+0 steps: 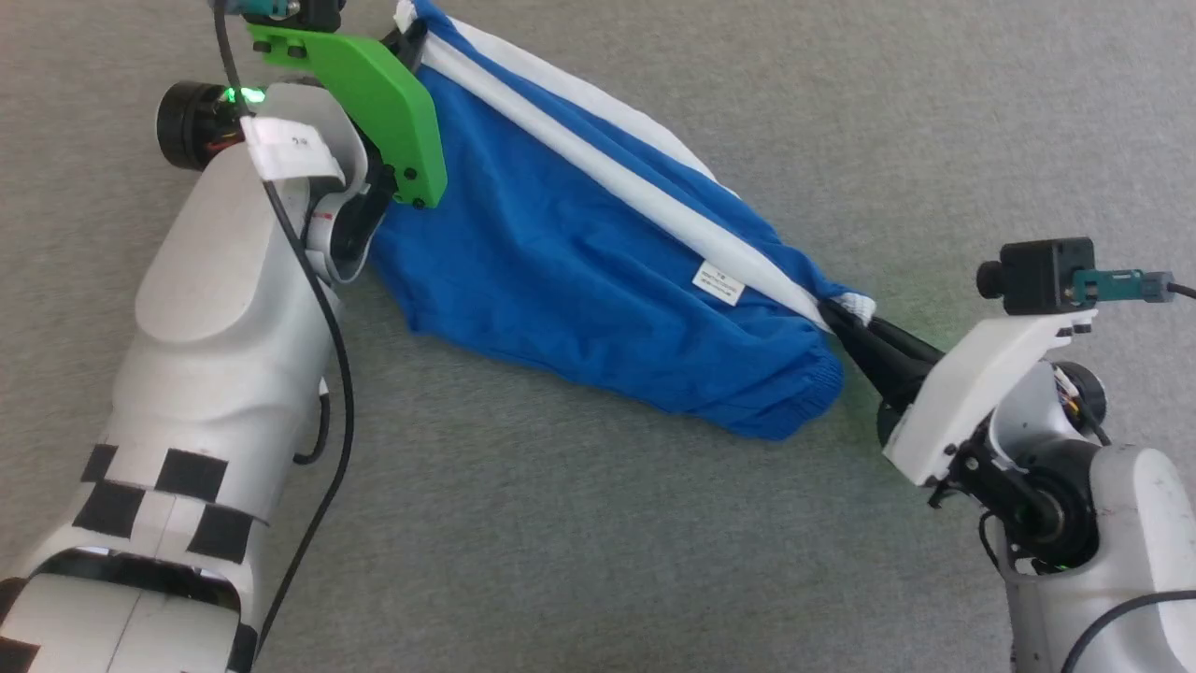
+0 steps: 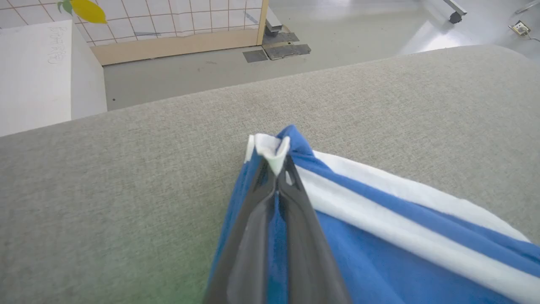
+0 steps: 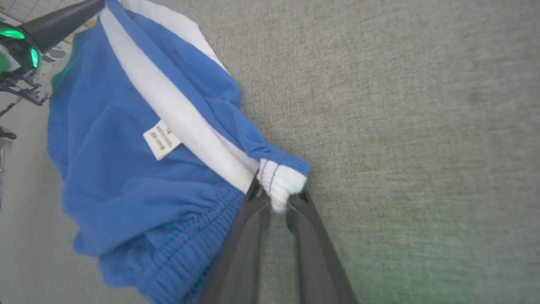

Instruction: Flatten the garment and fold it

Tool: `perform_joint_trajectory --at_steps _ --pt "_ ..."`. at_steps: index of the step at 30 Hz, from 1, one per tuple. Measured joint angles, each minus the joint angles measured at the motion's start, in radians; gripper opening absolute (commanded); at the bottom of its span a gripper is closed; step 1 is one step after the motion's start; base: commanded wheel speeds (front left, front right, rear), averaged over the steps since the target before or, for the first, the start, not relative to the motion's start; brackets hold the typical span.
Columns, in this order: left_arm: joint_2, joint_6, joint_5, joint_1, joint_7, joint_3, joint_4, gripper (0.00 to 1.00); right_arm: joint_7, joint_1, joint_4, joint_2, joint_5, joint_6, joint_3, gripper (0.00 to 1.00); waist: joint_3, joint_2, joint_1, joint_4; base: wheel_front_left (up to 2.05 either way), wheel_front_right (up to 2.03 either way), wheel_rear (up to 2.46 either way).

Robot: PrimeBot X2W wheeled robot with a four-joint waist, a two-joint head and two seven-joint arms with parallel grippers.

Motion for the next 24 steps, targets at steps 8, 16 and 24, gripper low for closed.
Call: perform_joint_trajectory --at_steps 8,16,24 --pt "0.011 0.002 0.005 -0.023 -0.03 -0.001 0.072 1.0 -0.041 -0.008 0.007 -0.001 0.048 0.0 0.056 1.0 0.029 0.0 0.0 -0.05 0.0 0.0 0.0" --pt "0.011 0.027 -0.003 -0.03 -0.099 0.023 0.116 1.0 -0.098 0.068 -0.04 -0.001 0.044 -0.001 0.032 1.0 -0.026 0.0 0.0001 -0.037 0.0 0.0 0.0" --pt "0.039 0.008 -0.021 0.045 -0.27 0.049 0.056 1.0 -0.132 0.177 -0.177 -0.002 -0.129 -0.001 -0.084 1.0 -0.134 0.0 0.0 -0.005 0.0 0.0 0.0"
